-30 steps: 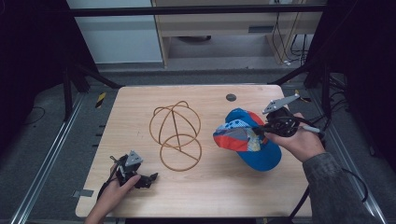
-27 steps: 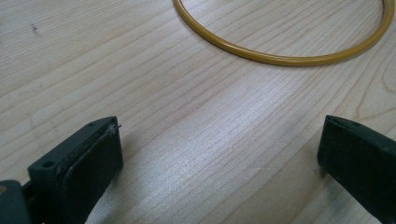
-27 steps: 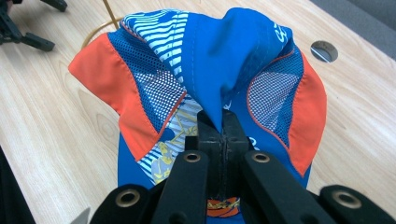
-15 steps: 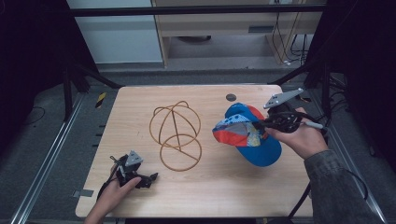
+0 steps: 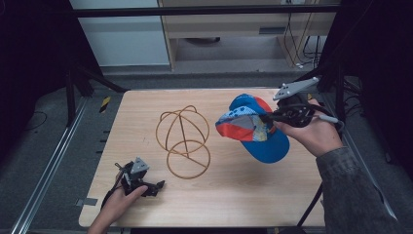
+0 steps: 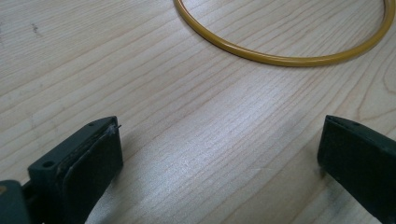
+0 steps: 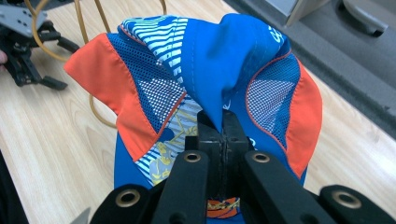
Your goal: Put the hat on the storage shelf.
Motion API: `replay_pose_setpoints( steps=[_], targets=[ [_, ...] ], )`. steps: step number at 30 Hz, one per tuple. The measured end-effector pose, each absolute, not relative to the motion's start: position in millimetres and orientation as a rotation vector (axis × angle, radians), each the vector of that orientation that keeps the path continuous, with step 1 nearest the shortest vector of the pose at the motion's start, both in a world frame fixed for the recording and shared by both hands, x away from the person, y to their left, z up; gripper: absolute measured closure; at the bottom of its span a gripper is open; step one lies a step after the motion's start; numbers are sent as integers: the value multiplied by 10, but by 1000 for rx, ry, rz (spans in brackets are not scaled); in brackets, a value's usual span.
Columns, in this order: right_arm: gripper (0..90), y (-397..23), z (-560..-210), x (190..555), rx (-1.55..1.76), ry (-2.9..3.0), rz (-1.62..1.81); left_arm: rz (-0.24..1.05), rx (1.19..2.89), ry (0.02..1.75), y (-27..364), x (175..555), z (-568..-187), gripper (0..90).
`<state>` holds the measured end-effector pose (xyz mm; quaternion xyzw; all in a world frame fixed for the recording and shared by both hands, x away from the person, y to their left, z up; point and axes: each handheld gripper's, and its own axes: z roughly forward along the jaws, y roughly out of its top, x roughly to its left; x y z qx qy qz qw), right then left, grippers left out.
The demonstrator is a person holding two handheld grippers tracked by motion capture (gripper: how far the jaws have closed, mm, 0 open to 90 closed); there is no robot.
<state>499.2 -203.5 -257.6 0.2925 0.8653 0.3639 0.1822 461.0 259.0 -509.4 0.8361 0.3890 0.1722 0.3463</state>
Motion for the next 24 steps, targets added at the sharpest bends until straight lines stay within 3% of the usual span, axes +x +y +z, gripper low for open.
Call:
replay_pose_setpoints(
  steps=[14,24],
  targets=[
    [899,-1665,-2091,5100,720,2393,1047,444,2174,1010,2592,4610,-5091,0],
    [899,-1305,-1966,5189,660,2410,1060,445,2173,1011,2591,4609,-5091,0]
  ],
)
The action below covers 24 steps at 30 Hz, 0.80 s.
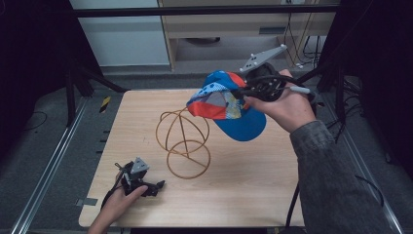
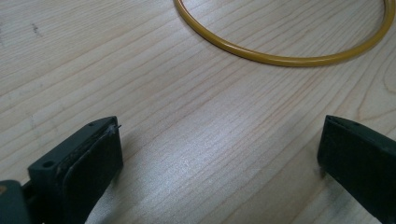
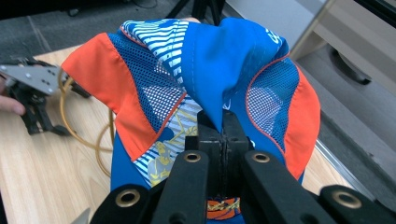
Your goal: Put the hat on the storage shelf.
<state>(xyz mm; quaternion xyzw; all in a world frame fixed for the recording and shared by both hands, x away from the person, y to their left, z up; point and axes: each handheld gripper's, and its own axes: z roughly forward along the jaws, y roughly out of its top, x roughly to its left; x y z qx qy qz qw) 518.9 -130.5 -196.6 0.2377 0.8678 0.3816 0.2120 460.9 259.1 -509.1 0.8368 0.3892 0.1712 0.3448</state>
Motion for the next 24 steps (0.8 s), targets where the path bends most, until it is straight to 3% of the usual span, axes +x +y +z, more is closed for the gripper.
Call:
replay_pose_setpoints(
  steps=[24],
  targets=[
    [898,-407,-1954,5378,504,2499,1061,448,2174,1012,2588,4613,-5091,0]
  ],
)
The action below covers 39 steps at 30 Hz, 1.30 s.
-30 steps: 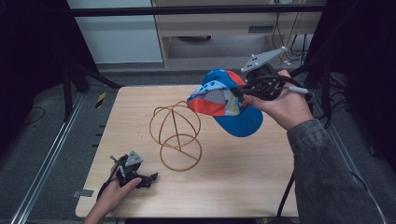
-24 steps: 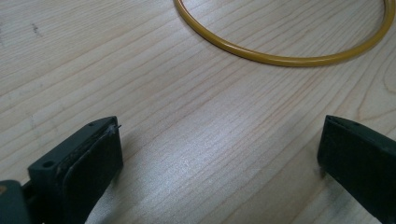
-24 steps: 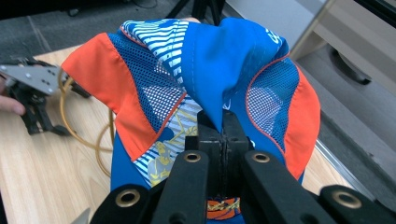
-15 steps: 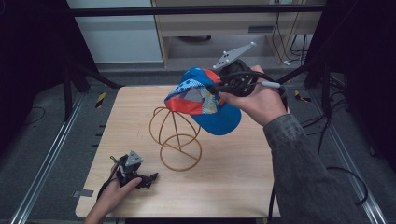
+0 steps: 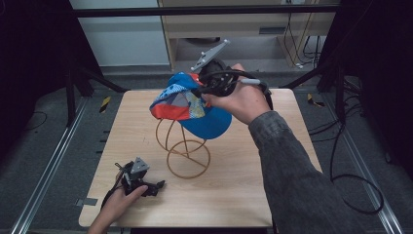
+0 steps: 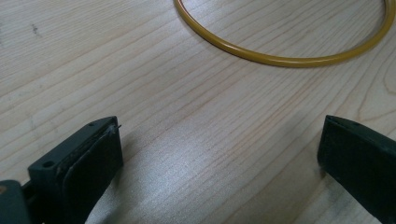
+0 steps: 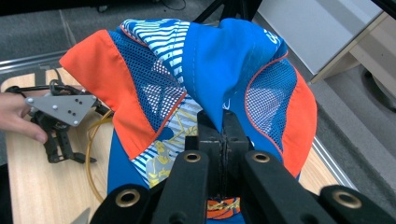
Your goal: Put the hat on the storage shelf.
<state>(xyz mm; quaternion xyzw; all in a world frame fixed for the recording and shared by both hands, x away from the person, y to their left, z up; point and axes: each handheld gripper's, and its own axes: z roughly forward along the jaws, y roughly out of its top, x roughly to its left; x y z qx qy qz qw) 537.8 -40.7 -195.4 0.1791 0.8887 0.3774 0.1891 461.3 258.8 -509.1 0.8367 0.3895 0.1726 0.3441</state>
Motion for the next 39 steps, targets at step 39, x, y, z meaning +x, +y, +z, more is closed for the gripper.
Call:
replay_pose_setpoints(
  steps=[39],
  targets=[
    [895,189,-2235,5454,435,2612,970,448,2171,1013,2585,4608,-5091,0]
  ],
)
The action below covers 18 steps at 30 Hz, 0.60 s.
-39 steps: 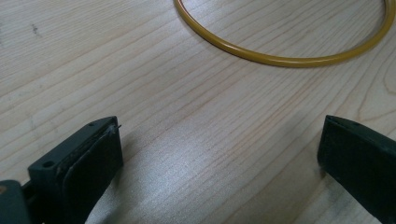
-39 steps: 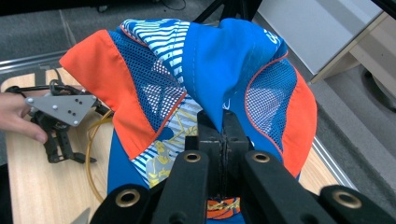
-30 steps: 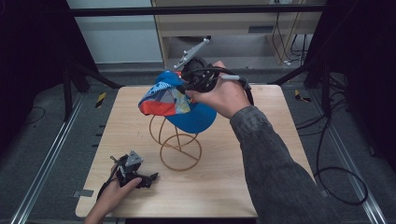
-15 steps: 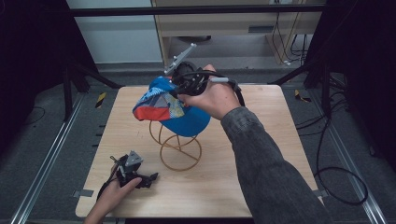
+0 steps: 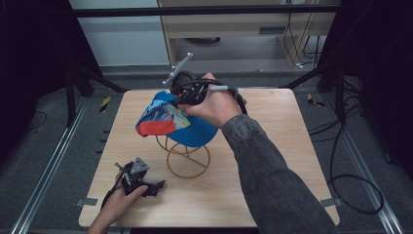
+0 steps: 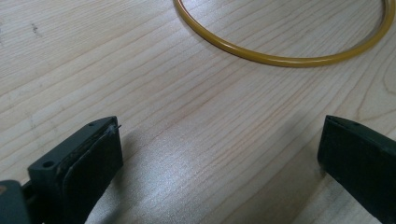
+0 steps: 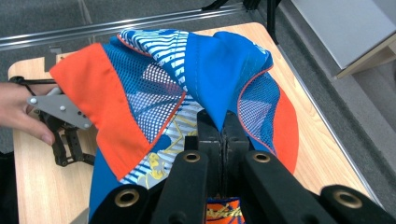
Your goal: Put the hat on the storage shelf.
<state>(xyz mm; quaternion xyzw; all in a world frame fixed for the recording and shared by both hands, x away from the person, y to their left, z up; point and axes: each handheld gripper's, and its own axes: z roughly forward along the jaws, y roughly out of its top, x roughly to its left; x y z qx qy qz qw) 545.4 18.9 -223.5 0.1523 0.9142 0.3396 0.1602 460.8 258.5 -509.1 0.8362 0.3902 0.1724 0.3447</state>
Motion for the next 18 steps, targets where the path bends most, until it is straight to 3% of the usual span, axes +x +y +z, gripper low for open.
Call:
replay_pose_setpoints(
  steps=[18],
  targets=[
    [892,262,-2320,5459,422,2634,925,447,2171,1013,2586,4609,-5091,0]
  ],
)
